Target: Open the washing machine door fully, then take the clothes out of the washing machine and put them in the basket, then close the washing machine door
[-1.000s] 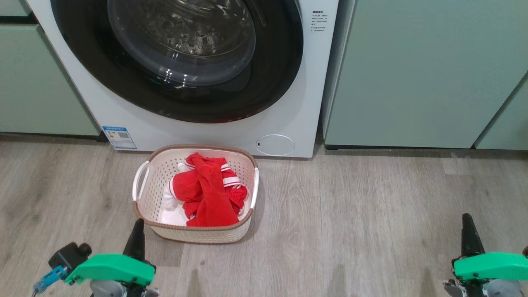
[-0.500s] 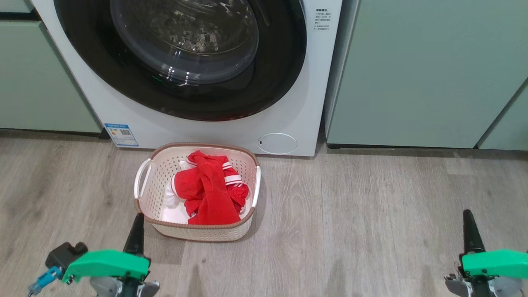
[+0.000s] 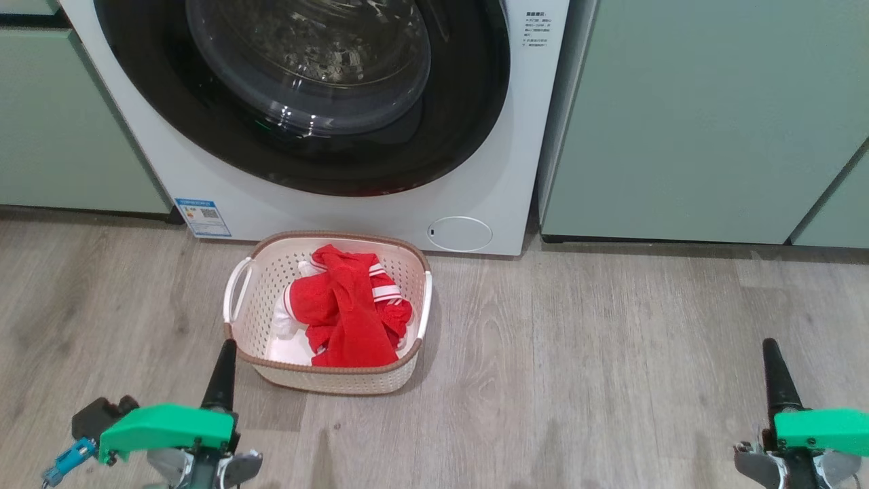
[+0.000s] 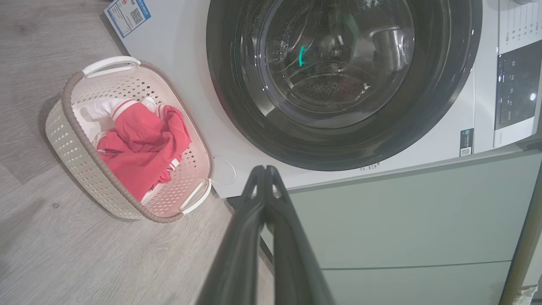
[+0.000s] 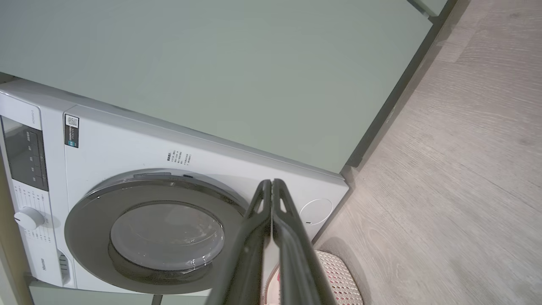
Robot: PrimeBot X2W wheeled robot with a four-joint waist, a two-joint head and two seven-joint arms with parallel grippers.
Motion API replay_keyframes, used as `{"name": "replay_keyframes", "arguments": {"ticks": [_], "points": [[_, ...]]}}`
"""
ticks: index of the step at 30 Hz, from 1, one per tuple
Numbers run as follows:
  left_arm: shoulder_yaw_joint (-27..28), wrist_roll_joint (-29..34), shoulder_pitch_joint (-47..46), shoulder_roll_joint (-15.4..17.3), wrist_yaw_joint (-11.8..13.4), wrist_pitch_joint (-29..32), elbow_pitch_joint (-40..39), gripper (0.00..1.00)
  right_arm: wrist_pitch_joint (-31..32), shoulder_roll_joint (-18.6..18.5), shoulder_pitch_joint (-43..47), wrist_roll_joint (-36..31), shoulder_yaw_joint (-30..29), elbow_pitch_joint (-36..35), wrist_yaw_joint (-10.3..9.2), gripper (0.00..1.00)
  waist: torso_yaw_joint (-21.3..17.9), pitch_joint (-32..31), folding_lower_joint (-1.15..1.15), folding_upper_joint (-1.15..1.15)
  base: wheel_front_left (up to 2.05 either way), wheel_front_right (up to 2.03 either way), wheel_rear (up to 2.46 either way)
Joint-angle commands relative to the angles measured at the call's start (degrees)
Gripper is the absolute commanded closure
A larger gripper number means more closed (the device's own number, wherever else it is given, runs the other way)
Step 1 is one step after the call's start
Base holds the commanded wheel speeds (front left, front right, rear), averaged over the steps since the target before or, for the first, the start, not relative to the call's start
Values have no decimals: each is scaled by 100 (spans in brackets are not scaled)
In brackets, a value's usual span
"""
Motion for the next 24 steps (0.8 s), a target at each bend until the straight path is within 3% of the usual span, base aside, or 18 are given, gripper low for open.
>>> {"name": "replay_keyframes", "arguments": {"ticks": [1, 24], "points": [[168, -155, -304, 32, 3, 40, -238, 100, 78, -11, -260, 172, 68, -249, -3, 100, 5, 3, 0, 0, 0, 0, 0], [313, -1516, -315, -34, 4, 426, -637, 100, 465, 2, -275, 1614, 71, -536, -4, 100, 83, 58, 0, 0, 0, 0, 0]]}}
